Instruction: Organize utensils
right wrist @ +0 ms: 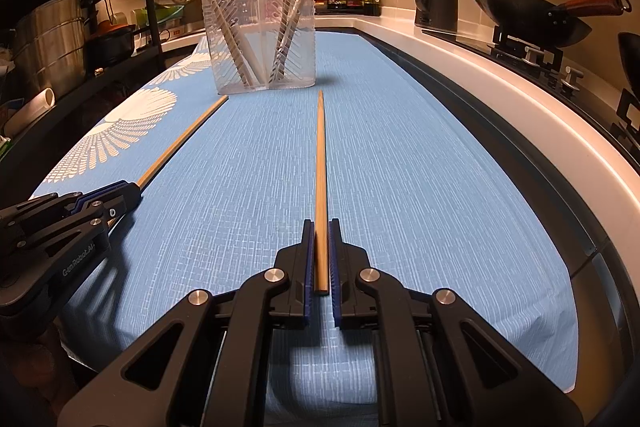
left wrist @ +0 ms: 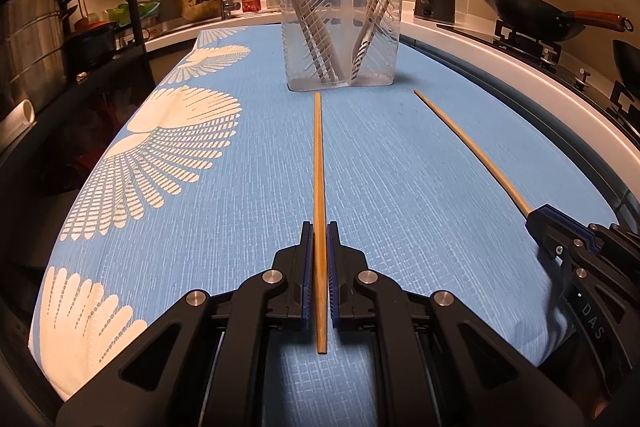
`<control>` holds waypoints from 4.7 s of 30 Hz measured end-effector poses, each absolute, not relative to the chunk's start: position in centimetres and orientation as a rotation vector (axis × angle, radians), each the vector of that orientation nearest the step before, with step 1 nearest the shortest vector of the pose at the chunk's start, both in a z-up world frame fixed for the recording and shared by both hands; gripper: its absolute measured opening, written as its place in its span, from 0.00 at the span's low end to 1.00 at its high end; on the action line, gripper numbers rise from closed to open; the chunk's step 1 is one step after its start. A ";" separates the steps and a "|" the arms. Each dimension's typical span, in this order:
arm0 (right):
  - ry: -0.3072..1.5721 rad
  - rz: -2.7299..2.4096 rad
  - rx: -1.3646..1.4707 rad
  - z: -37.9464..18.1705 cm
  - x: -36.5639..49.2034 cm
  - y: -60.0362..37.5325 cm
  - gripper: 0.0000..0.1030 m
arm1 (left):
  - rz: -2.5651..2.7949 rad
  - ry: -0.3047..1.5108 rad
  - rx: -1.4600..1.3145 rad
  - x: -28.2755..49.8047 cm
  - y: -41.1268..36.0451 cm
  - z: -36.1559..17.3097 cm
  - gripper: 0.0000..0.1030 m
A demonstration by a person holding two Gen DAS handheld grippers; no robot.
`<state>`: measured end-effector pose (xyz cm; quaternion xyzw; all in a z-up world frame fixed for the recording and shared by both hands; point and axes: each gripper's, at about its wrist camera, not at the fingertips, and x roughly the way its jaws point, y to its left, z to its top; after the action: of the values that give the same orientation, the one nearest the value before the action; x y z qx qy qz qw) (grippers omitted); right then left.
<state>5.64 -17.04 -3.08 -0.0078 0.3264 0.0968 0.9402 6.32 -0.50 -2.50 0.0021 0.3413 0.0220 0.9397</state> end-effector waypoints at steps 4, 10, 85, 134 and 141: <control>0.666 0.196 -0.019 -3.1 5.6 -17.0 0.07 | 0.043 0.697 0.005 6.4 -0.6 -2.5 0.07; 0.683 0.209 -0.002 -2.9 5.6 -17.1 0.06 | 0.039 0.692 0.015 6.3 -0.7 -2.4 0.06; 0.256 0.412 -0.016 30.2 21.3 -12.1 0.06 | -0.169 0.264 -0.185 20.0 6.9 27.1 0.06; 0.233 0.267 -0.025 11.2 14.5 -18.4 0.95 | 0.076 0.365 -0.141 12.7 5.4 9.2 0.88; 0.273 0.276 -0.034 9.5 15.0 -18.7 0.95 | 0.082 0.375 -0.074 13.3 3.6 8.3 0.93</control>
<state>15.03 -18.66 9.46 -0.0171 0.1357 0.1369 0.9811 13.27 3.61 8.26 -0.0367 0.1862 0.0408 0.9810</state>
